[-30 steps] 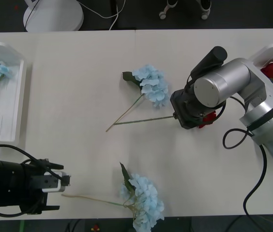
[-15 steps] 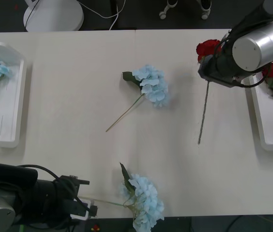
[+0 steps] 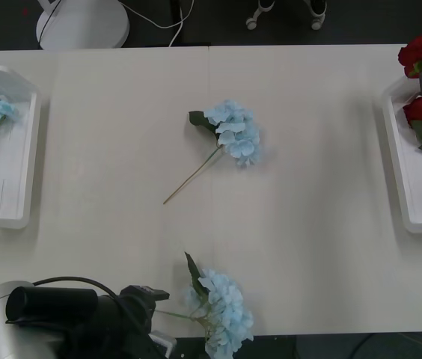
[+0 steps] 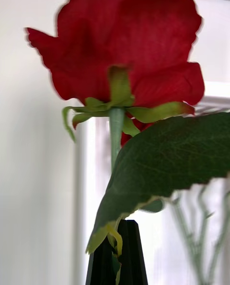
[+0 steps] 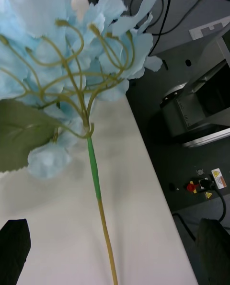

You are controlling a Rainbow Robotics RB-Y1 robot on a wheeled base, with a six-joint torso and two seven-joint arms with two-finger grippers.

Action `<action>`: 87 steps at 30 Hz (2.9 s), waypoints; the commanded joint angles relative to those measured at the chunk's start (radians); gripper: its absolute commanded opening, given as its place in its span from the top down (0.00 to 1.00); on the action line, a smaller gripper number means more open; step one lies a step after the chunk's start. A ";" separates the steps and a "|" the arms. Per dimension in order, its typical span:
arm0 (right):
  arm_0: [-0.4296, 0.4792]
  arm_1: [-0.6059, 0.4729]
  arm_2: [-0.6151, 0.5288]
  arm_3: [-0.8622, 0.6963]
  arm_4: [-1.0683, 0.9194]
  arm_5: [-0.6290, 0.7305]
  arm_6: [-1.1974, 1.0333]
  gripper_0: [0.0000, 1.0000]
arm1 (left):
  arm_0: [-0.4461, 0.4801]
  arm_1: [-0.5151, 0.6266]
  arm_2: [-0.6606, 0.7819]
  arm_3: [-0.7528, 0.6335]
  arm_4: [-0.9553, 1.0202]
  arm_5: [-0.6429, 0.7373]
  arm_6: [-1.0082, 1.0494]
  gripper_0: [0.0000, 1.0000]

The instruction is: Put the red flowers into the right box and the blue flowers into the left box

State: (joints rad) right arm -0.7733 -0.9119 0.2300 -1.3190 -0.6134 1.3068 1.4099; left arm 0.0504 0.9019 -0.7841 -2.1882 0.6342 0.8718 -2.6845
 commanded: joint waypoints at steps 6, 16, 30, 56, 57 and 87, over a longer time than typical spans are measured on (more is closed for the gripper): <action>-0.050 -0.016 -0.015 0.299 0.029 -0.285 0.126 1.00 | -0.055 -0.107 -0.070 0.045 -0.065 -0.011 0.215 0.00; -0.050 0.013 0.011 0.515 0.129 -0.466 0.126 1.00 | -0.092 -0.172 -0.072 0.105 -0.080 0.018 0.342 0.00; -0.050 0.013 0.017 0.667 -0.036 -0.477 0.123 0.30 | -0.127 -0.239 -0.103 0.205 -0.120 0.018 0.367 0.22; -0.054 -0.053 0.017 -0.065 -0.341 -0.081 -0.390 0.12 | -0.112 -0.233 0.006 0.111 -0.146 0.018 0.414 1.00; -0.054 -0.051 0.025 -0.083 -0.341 -0.078 -0.427 0.12 | -0.110 -0.232 0.017 0.102 -0.145 0.018 0.420 1.00; -0.054 0.056 0.177 -0.240 -0.414 0.008 -0.723 0.12 | -0.084 -0.397 1.008 -0.047 -0.004 0.167 0.689 1.00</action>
State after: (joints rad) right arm -0.7841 -0.9038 0.4400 -1.5280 -1.0571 1.2789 0.7998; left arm -0.0349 0.5387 0.1300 -2.1964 0.6182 0.9914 -2.0540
